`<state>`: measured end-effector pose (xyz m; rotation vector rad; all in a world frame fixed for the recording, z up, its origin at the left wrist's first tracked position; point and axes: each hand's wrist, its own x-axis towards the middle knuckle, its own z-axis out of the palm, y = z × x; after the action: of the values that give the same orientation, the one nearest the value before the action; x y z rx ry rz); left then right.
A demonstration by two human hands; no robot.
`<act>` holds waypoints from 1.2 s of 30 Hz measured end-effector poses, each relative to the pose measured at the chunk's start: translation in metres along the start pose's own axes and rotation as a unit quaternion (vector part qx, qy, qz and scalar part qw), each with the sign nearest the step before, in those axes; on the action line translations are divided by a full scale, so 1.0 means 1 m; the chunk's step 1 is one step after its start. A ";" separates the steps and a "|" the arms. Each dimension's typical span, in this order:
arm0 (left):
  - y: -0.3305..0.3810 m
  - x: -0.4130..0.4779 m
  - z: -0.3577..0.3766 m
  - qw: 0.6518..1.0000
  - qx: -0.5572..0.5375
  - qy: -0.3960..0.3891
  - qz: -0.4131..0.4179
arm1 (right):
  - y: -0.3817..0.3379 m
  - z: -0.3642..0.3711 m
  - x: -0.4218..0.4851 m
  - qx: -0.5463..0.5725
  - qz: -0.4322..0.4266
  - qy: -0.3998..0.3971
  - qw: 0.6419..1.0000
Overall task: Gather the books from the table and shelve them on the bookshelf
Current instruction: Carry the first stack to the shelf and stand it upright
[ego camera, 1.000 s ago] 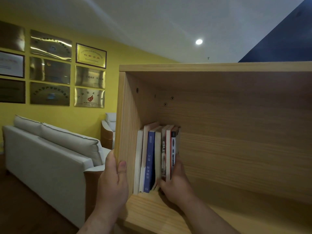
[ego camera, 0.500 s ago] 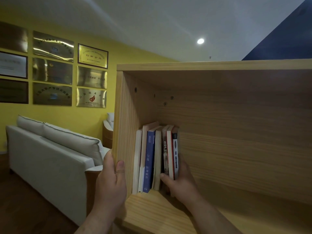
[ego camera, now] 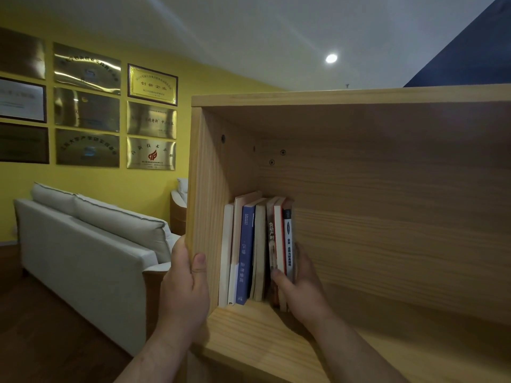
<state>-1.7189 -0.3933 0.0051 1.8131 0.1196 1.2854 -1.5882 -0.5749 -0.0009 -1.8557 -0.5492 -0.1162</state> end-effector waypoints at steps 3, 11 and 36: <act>0.005 -0.002 -0.002 1.000 0.002 -0.009 -0.008 | -0.002 0.000 -0.007 0.020 0.025 0.019 0.999; 0.000 -0.026 -0.019 0.987 0.067 -0.087 -0.119 | -0.014 -0.008 -0.052 -0.130 0.022 -0.016 0.991; -0.006 -0.323 -0.181 0.805 0.238 -0.455 -0.297 | 0.114 0.017 -0.374 -0.350 0.066 -0.396 0.846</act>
<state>-2.0094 -0.4525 -0.2162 2.3612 0.4592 -0.1491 -1.8748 -0.7049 -0.2339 -2.6426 -1.0342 0.6631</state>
